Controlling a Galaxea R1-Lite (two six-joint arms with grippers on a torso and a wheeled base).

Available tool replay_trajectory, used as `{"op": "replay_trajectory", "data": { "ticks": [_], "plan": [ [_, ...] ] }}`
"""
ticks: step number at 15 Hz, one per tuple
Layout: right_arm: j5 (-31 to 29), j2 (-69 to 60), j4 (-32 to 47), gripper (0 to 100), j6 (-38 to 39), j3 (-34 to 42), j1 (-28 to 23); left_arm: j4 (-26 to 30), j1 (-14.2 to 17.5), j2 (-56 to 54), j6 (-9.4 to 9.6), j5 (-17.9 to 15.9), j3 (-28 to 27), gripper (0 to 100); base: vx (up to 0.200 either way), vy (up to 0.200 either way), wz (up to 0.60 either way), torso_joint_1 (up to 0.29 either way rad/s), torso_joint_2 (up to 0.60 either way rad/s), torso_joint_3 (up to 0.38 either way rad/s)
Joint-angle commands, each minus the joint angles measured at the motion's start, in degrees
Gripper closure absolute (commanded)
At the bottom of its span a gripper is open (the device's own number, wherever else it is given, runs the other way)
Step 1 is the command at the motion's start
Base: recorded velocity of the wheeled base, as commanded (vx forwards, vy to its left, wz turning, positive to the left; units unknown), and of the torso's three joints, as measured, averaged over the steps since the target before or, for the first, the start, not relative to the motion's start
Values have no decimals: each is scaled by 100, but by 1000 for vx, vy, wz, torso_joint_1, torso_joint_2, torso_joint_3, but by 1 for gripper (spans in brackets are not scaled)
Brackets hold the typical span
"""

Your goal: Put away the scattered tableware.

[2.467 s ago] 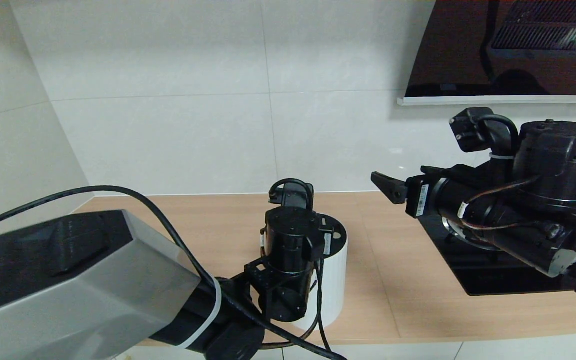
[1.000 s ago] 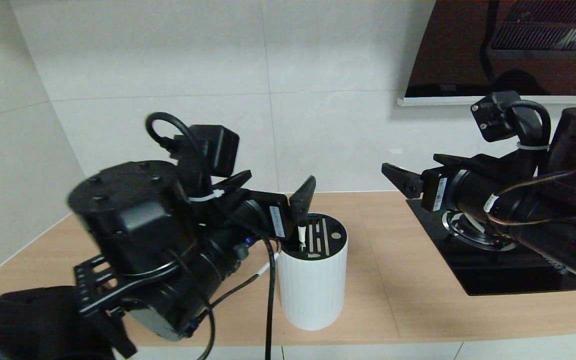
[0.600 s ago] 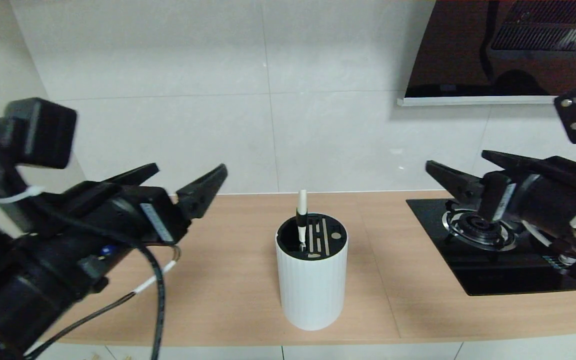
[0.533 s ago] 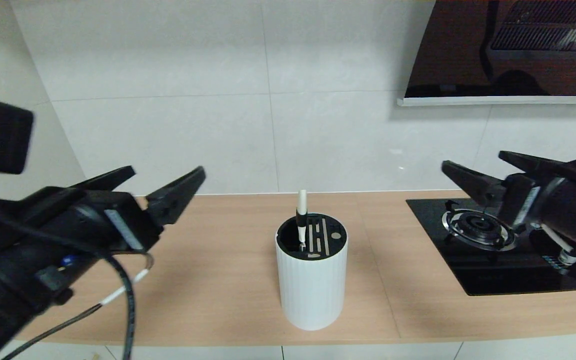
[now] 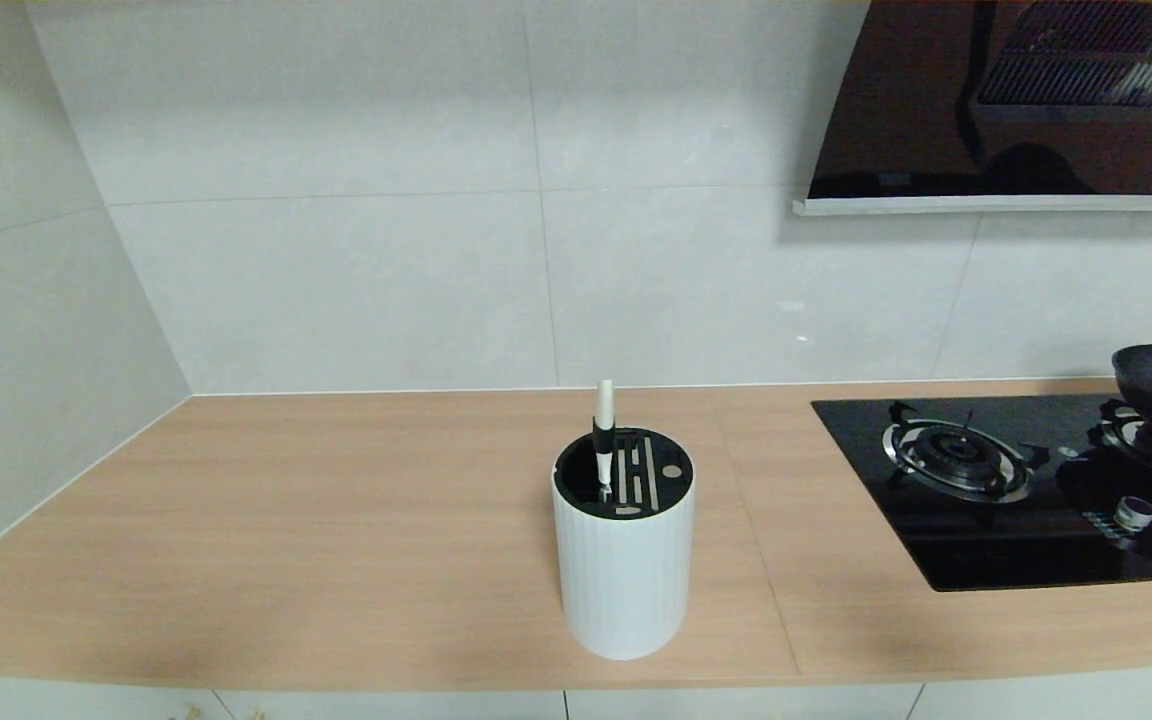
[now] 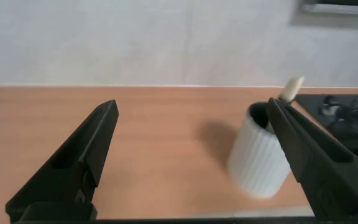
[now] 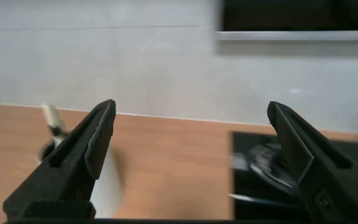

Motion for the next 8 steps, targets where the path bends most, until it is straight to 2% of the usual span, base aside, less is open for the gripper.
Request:
{"op": "replay_trajectory", "data": {
  "ticks": [1,4,5,7,8],
  "plan": [
    [56,-1997,1450,0,-33,44,-923,594,648,-1407,91,-84,-26,0,0,0,0,0,0,0],
    [47,-2946,2522,0,-50,53,-1327,1016,1008,-2225,733,-66,-122,0,0,0,0,0,0,0],
    [21,-2929,2504,0,-24,53,-1442,1007,1167,-2216,777,39,-105,0,0,0,0,0,0,0],
    [135,-3157,2539,0,-103,70,-1925,1007,1483,-2216,680,171,-69,0,0,0,0,0,0,0],
    [135,-3289,2680,0,-191,106,-2118,1007,1764,-2260,689,171,-17,0,0,0,0,0,0,0]
  ]
}}
